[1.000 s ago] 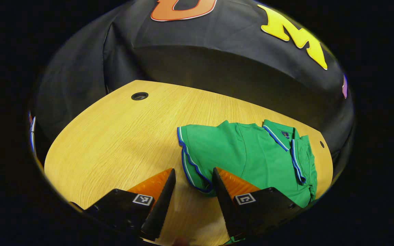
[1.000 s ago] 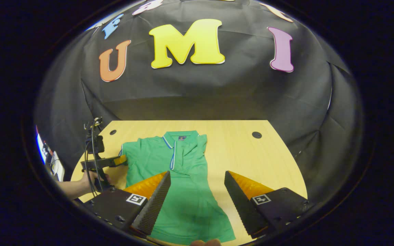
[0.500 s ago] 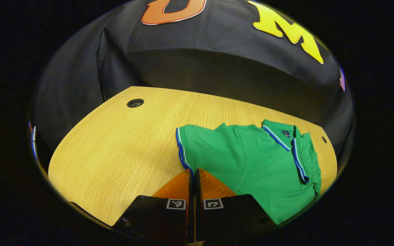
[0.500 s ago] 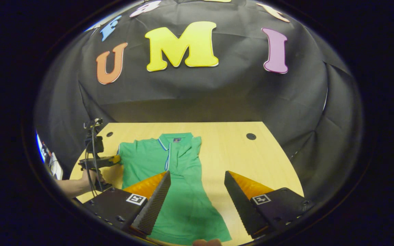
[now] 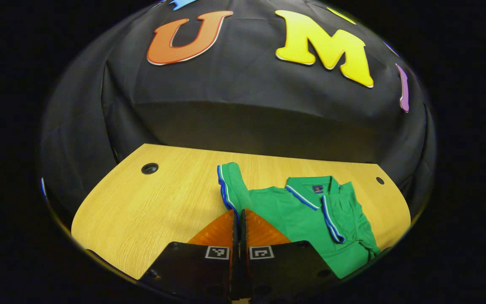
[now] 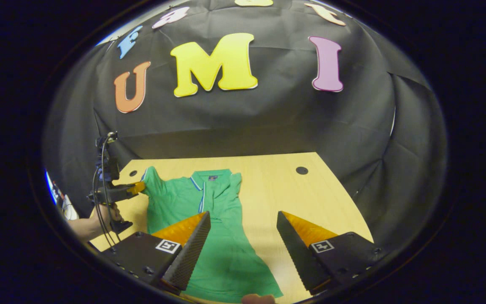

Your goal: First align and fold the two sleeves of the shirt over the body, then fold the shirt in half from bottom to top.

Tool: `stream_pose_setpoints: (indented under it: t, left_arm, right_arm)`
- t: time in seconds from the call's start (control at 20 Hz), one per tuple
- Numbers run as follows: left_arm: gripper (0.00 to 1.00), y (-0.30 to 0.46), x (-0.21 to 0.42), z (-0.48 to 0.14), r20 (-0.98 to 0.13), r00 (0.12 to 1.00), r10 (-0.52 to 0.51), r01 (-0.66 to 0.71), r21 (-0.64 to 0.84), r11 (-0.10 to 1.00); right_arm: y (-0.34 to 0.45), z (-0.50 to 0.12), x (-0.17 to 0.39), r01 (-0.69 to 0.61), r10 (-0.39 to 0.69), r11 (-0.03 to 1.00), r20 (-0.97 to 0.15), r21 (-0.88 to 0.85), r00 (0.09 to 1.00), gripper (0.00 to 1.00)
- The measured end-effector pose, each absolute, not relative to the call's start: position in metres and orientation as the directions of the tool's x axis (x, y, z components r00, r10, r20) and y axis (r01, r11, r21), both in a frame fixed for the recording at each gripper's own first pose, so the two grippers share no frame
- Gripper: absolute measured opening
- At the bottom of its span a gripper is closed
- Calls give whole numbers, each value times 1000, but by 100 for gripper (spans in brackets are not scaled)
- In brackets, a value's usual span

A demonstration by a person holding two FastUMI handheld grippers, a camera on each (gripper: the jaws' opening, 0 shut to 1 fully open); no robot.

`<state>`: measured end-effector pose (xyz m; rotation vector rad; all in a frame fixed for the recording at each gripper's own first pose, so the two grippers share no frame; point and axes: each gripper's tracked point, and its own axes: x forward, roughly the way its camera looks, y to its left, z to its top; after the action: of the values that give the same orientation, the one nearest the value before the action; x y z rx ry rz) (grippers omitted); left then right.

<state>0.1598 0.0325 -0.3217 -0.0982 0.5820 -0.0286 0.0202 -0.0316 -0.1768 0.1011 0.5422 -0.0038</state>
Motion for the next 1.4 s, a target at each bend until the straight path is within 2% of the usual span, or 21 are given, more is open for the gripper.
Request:
stream_pose_setpoints:
  t: [0.25,0.5,0.65,0.75,0.8,0.85,0.9,0.95,1.0,1.2,1.25,1.3,1.4]
  left_arm:
    - [4,-35,164,-318,-570,812,-125,107,-66,992]
    - [5,-85,159,-342,-626,765,-148,132,-72,989]
    - [18,-101,153,-353,-660,736,-147,129,-76,989]
    - [33,-111,149,-347,-646,743,-175,140,-106,984]
    - [63,-112,147,-343,-638,749,-178,143,-106,984]
    - [61,-109,146,-339,-632,756,-170,140,-98,985]
    - [99,-105,143,-336,-628,761,-159,132,-90,987]
    - [96,-100,140,-331,-624,767,-150,121,-89,989]
    - [100,-96,137,-325,-616,775,-141,107,-92,990]
    - [98,-69,116,-296,-577,810,-106,60,-98,993]
    - [98,-61,108,-288,-570,815,-99,54,-96,994]
    - [98,-54,98,-280,-563,821,-95,49,-97,994]
    - [99,-44,72,-268,-557,824,-101,51,-105,993]
  right_arm:
    - [-62,-173,2,79,-16,991,-495,106,869,96]
    - [-106,-173,-14,163,-92,981,-491,104,866,96]
    - [-121,-176,-20,191,-112,975,-499,110,859,96]
    - [-122,-175,-16,185,-107,976,-495,111,862,96]
    - [-120,-177,-14,175,-99,978,-496,109,863,96]
    - [-118,-177,-13,161,-87,981,-494,108,865,96]
    - [-115,-177,-13,145,-77,984,-491,102,868,96]
    - [-110,-174,-11,126,-64,987,-485,96,872,96]
    - [-105,-174,-10,104,-46,990,-480,93,876,96]
    - [-83,-172,-4,-15,47,997,-464,72,884,96]
    - [-78,-173,-4,-44,69,997,-465,64,882,93]
    - [-74,-177,-6,-73,91,996,-469,58,878,96]
    - [-69,-185,-10,-122,134,991,-488,56,863,97]
